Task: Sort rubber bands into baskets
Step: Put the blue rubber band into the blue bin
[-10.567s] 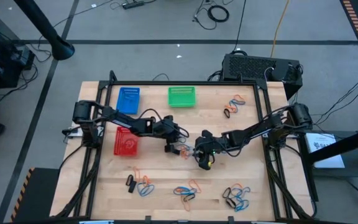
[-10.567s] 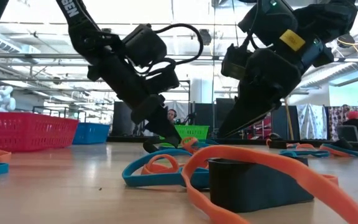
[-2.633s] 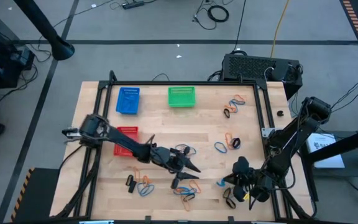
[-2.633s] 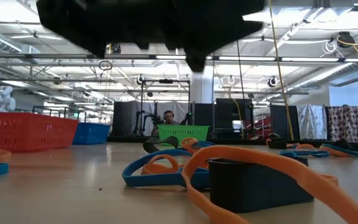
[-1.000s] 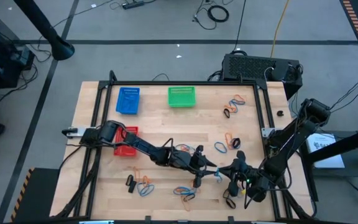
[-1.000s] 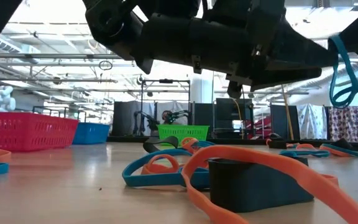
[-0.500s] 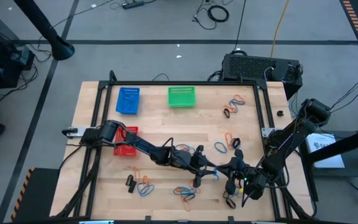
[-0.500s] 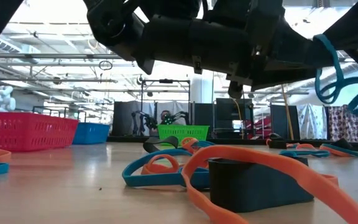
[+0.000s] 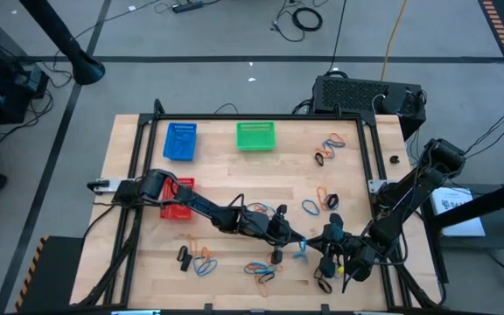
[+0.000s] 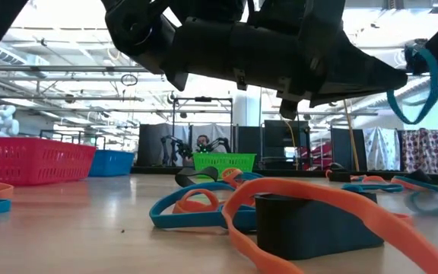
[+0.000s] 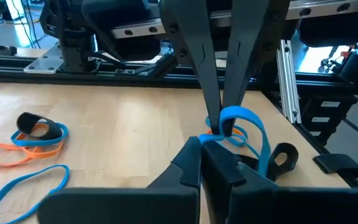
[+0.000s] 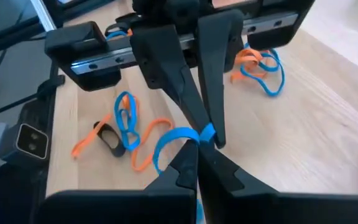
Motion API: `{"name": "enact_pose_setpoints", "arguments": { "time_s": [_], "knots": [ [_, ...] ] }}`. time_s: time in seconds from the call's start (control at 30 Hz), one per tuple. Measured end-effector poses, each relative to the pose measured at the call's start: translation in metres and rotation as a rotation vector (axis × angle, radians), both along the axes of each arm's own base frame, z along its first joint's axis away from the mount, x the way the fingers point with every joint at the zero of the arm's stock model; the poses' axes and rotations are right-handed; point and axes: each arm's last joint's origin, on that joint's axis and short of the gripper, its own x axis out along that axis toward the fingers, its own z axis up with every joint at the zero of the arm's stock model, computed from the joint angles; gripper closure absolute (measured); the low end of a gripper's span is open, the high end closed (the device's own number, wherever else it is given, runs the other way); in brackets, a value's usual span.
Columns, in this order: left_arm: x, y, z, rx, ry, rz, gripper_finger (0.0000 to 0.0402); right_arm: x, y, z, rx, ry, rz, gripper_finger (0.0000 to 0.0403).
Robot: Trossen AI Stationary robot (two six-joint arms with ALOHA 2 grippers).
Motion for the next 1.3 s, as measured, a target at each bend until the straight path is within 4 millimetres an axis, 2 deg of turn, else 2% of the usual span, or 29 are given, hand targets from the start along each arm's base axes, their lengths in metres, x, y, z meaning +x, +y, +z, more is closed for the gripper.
{"name": "enact_pose_setpoints", "arguments": {
  "time_s": [0.23,0.43,0.7,0.87,1.03,1.3],
  "knots": [
    [0.001,-0.001,0.001,-0.001,0.002,-0.009,0.04,-0.007,0.002,-0.004,0.057,0.058,-0.004,0.0403],
    [0.001,-0.001,0.01,0.031,0.007,-0.045,0.04,-0.009,0.009,-0.012,0.067,0.091,0.03,0.0403],
    [-0.018,0.007,0.058,0.215,0.13,0.002,0.0401,-0.007,0.016,-0.037,0.083,0.214,0.04,0.0403],
    [-0.05,0.02,0.097,0.415,0.313,0.131,0.0401,-0.005,0.016,-0.04,0.074,0.228,0.036,0.0403],
    [-0.095,0.041,0.132,0.567,0.523,0.291,0.0401,-0.002,0.013,-0.04,0.064,0.226,0.029,0.0403],
    [-0.179,0.095,0.164,0.573,0.943,0.576,0.0401,0.006,0.006,-0.04,-0.052,0.236,0.092,0.0403]
  ]
}}
